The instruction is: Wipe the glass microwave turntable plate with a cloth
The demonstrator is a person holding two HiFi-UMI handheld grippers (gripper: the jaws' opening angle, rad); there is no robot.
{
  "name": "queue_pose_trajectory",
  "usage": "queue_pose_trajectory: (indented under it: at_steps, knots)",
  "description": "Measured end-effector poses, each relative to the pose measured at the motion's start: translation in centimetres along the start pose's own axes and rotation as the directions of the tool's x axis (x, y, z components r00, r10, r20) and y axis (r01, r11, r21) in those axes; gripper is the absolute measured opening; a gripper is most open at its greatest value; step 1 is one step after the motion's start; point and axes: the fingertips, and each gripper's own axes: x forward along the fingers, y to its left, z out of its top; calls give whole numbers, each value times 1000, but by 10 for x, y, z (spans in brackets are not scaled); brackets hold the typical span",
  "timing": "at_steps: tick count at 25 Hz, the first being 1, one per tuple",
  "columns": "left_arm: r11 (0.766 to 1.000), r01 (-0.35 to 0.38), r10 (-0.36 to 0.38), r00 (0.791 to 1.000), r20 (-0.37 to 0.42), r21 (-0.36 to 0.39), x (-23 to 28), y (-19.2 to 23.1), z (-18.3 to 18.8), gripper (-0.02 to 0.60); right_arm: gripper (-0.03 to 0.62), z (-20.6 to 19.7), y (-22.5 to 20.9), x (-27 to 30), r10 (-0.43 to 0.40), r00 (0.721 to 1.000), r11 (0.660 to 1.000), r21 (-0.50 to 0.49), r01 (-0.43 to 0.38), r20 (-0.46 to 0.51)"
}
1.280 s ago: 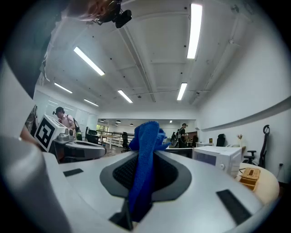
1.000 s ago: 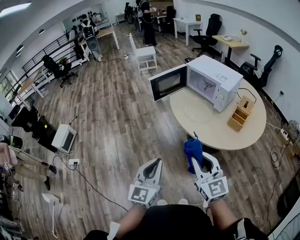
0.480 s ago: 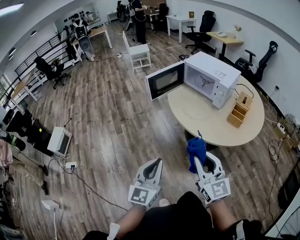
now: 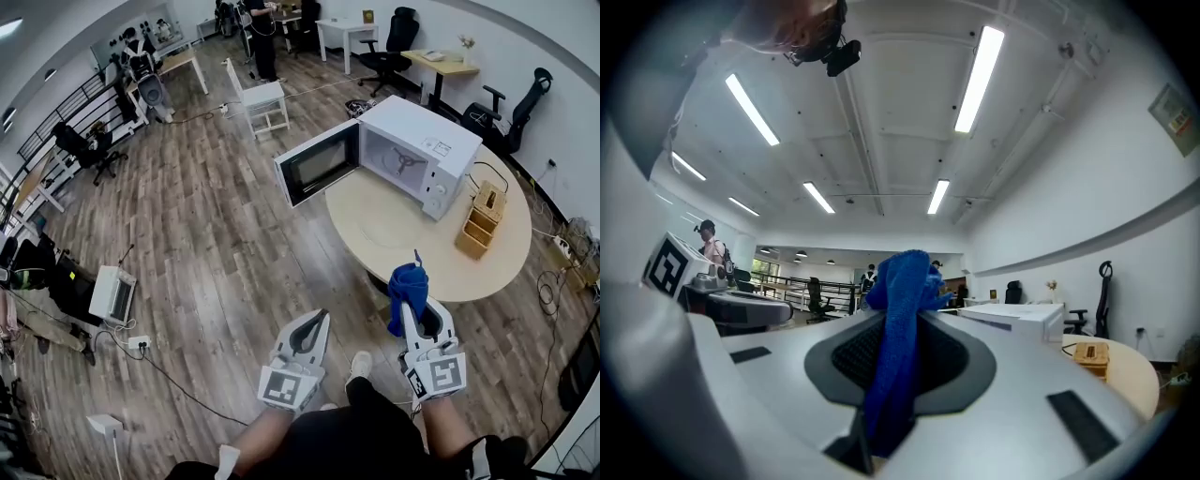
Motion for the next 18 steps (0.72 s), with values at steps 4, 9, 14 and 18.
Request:
queue_pose_trajectory:
  at_steps: [4, 9, 14, 18]
  knots:
    - [1000, 1, -1, 1000, -1, 27, 43, 21, 9, 6, 69, -5, -24, 42, 24, 1000, 1000, -13, -24, -1]
    - [1000, -2, 2, 1000, -8, 31, 98, 41, 18, 6, 69, -12, -53, 92, 66, 998, 998, -13, -66, -9]
    - [1000, -16, 16, 1000, -17, 25, 145, 56, 12, 6, 69, -14, -79, 130, 103, 995, 995, -6, -103, -9]
    - [999, -25, 27, 999, -37, 40, 170, 68, 8, 6, 69, -12, -89, 151, 128, 992, 992, -12, -128, -7]
